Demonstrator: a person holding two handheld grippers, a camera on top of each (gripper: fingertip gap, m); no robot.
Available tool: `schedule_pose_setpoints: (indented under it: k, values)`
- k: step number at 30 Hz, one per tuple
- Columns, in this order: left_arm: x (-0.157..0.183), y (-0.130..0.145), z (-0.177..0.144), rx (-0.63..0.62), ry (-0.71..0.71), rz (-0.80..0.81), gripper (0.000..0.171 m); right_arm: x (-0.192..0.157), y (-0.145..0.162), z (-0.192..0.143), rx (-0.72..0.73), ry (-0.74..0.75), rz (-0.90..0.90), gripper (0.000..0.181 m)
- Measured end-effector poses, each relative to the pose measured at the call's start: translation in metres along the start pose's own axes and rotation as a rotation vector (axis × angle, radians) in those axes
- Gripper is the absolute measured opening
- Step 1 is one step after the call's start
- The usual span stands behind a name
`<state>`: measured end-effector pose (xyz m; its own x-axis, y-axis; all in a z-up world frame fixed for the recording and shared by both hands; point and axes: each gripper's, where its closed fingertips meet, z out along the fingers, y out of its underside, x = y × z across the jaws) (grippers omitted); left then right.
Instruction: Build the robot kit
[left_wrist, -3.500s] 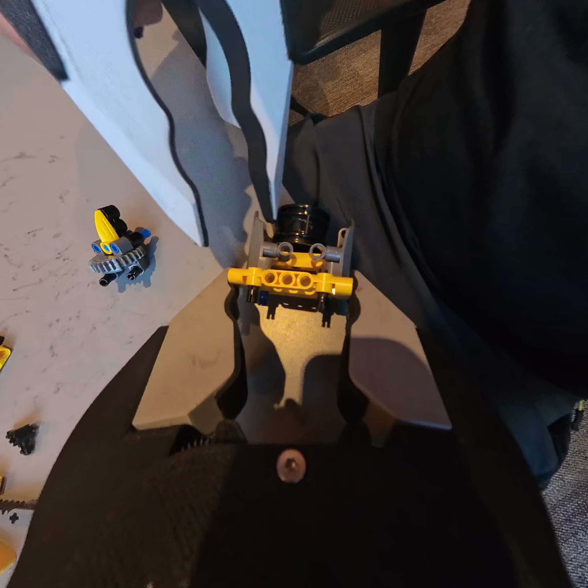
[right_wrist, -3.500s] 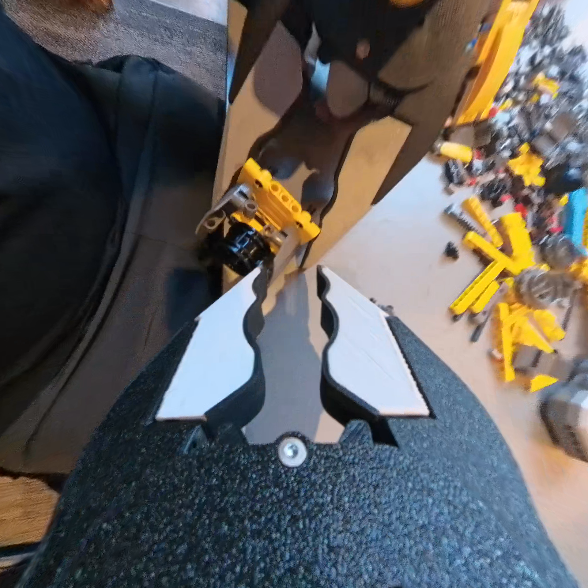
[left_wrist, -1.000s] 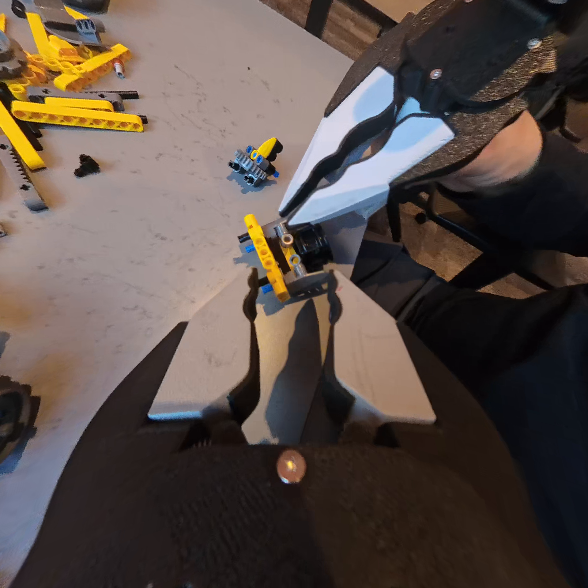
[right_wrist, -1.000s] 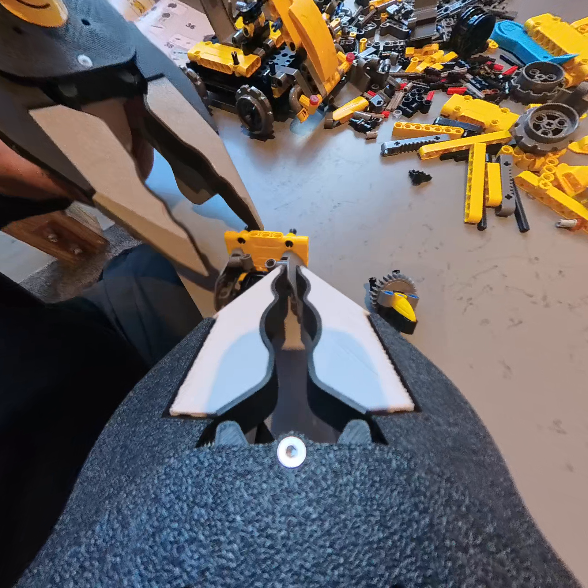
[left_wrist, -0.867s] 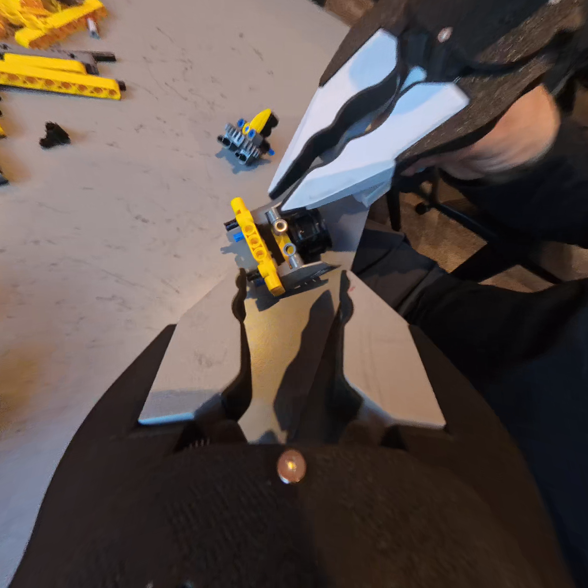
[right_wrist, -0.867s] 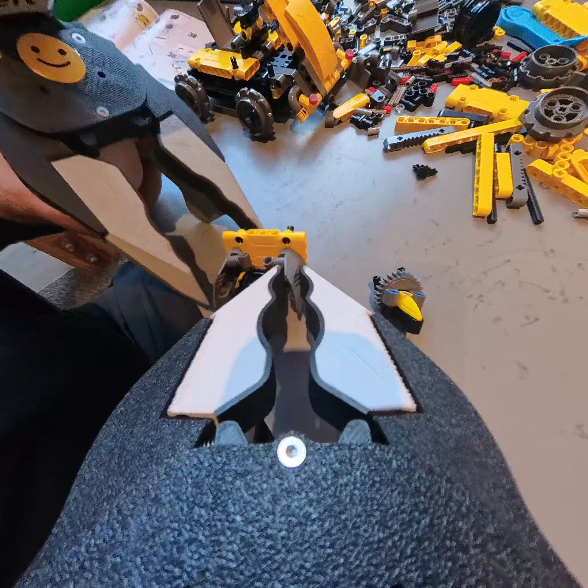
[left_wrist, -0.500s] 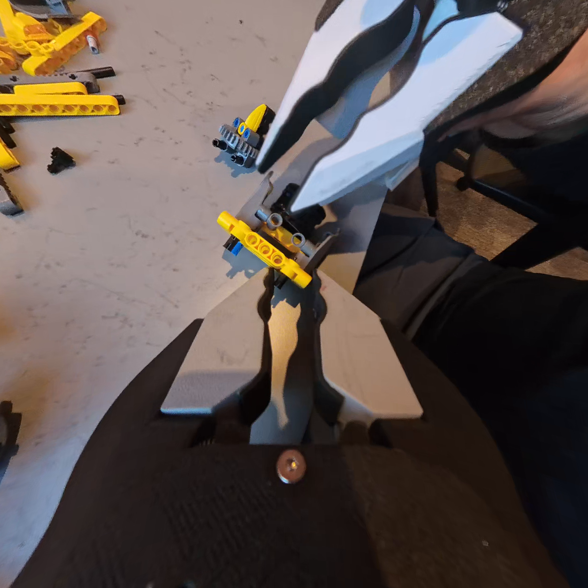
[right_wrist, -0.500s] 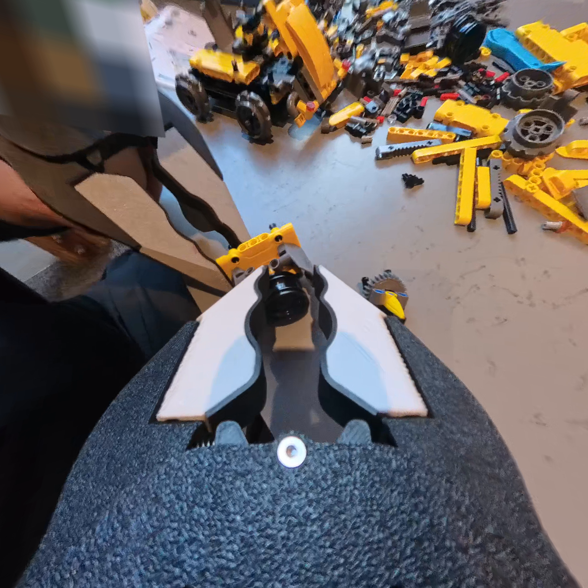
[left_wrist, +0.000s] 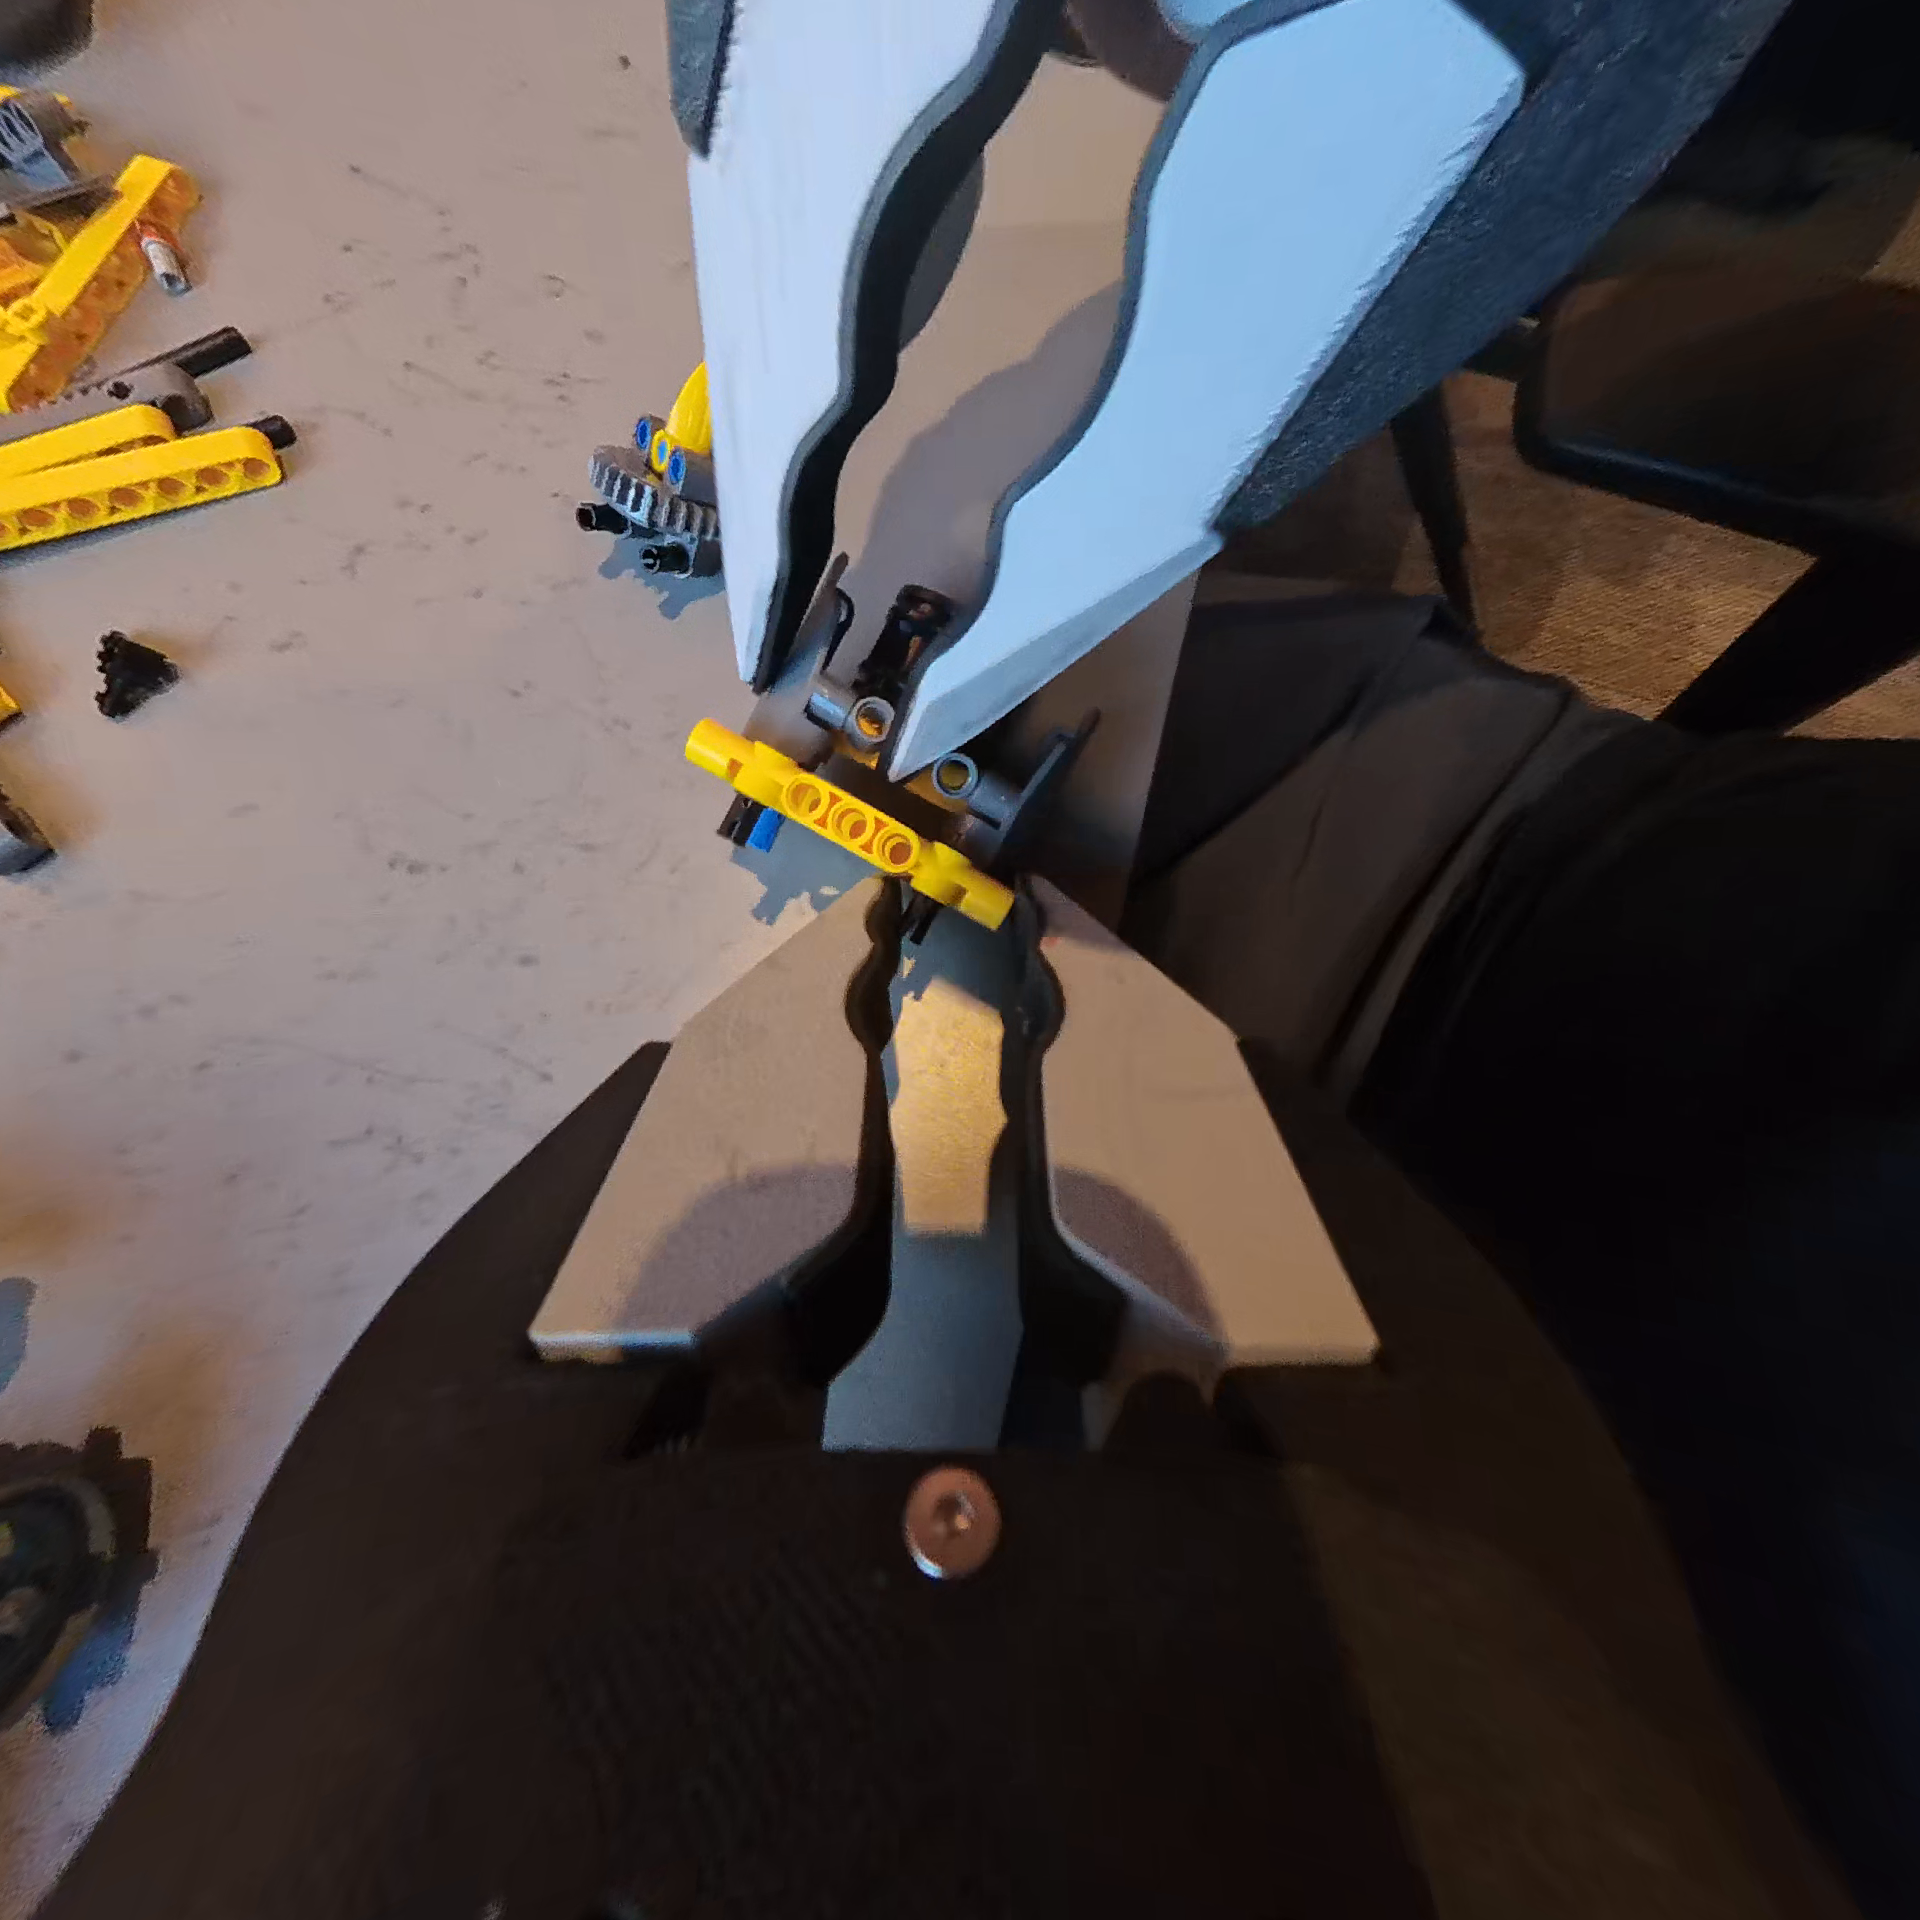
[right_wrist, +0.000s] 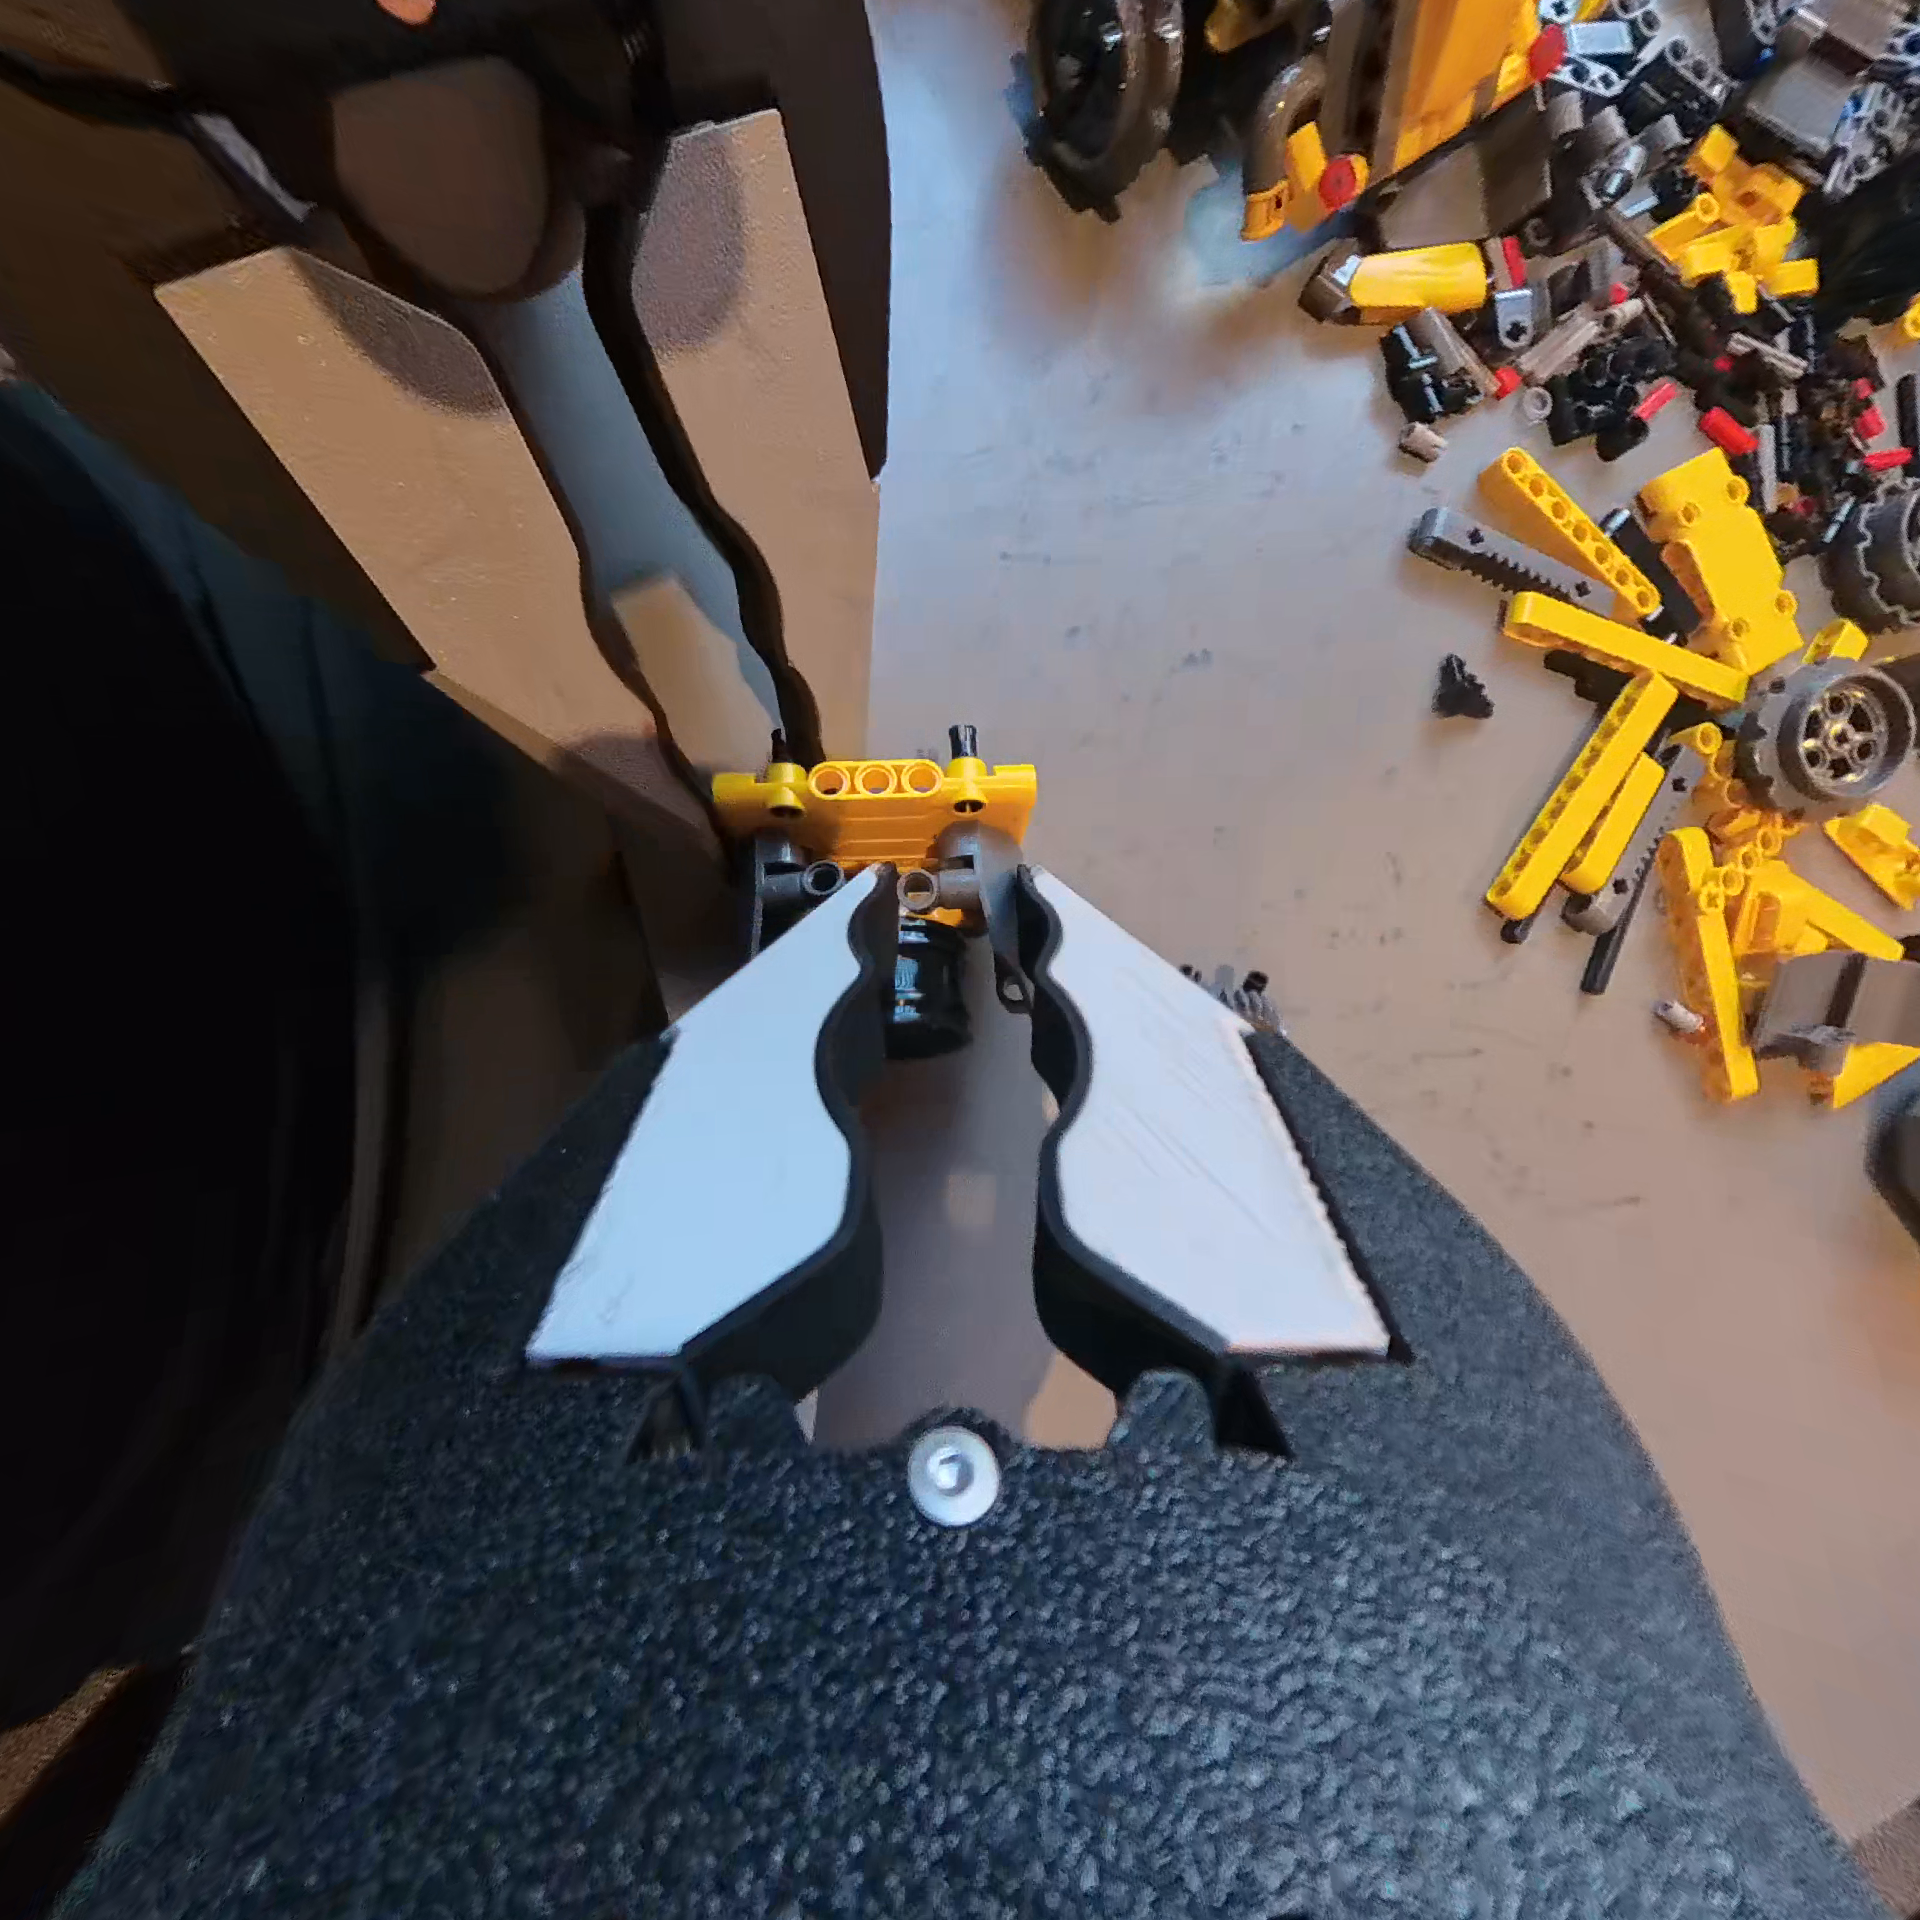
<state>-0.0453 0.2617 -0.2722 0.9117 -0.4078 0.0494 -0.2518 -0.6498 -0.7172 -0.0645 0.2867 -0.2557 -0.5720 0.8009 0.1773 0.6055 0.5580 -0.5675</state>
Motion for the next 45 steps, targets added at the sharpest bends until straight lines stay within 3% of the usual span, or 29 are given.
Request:
schedule_pose_setpoints:
  k: [5,9,17,24,29,32,37,45]
  values:
    - [-0.001,0.001,0.001,0.008,0.004,-0.008,0.019,0.0,-0.002,0.002,0.033,-0.024,-0.021,0.02]
    - [0.004,-0.001,0.003,0.022,0.021,0.0,0.018,-0.001,0.0,0.0,0.061,-0.214,0.153,0.021]
    - [0.002,0.0,0.004,0.012,-0.005,0.029,0.016,0.001,-0.003,0.001,0.078,-0.363,0.304,0.02]
    - [0.002,0.0,0.005,0.016,0.005,0.006,0.016,0.003,-0.004,0.003,0.111,-0.366,0.368,0.021]
    - [0.0,0.0,0.004,0.023,0.018,-0.027,0.016,0.011,-0.01,-0.015,0.206,-0.248,0.337,0.031]
    - [0.0,0.0,0.004,0.025,0.02,-0.039,0.016,-0.006,-0.016,-0.034,0.262,-0.258,0.285,0.04]
    - [0.001,-0.001,0.005,0.019,-0.009,0.008,0.016,-0.025,0.0,-0.013,0.113,-0.134,0.07,0.036]
    - [-0.006,-0.004,-0.018,0.041,-0.073,0.024,0.022,-0.026,-0.004,-0.007,0.057,-0.131,-0.054,0.027]
